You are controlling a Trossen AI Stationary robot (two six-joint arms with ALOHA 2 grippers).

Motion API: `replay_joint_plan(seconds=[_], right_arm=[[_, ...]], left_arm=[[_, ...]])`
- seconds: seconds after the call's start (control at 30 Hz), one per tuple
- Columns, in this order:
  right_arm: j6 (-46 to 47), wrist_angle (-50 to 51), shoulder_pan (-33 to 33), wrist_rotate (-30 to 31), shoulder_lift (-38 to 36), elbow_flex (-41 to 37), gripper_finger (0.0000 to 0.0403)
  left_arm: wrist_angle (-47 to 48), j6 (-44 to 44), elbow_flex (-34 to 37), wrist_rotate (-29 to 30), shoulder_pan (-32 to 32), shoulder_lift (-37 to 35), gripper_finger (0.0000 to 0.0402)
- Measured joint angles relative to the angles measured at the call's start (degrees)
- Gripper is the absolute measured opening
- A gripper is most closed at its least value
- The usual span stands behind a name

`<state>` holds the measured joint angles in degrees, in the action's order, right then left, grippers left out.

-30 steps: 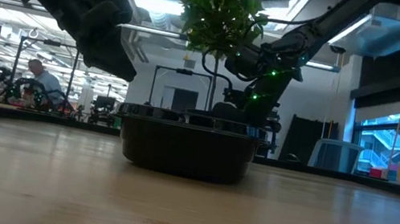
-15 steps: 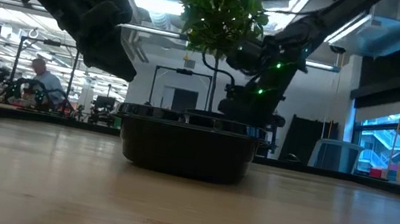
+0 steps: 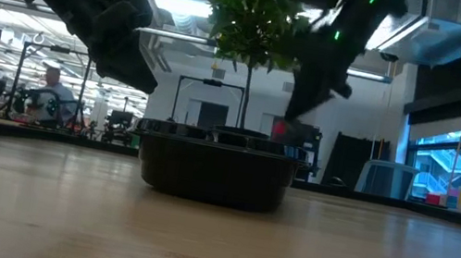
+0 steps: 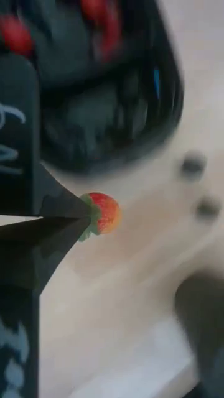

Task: Pick and placing Produce into tupperware
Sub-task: Put the right red strawberry into the black container with the other red fruits

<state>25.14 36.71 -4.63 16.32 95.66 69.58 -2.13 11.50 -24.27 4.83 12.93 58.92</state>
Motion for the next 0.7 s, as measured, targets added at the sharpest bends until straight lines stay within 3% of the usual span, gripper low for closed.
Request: replay_joint_plan(seconds=[0.33, 0.7], right_arm=[[0.07, -14.88, 13.79, -8.15, 1.68, 0.00, 0.0002], [1.79, -17.35, 17.41, -8.42, 8.70, 0.00, 0.0003]], left_arm=[[-0.05, -0.03, 0.00, 0.03, 0.02, 0.00, 0.0140], [-0.05, -0.04, 0.00, 0.03, 0.02, 0.00, 0.0140]])
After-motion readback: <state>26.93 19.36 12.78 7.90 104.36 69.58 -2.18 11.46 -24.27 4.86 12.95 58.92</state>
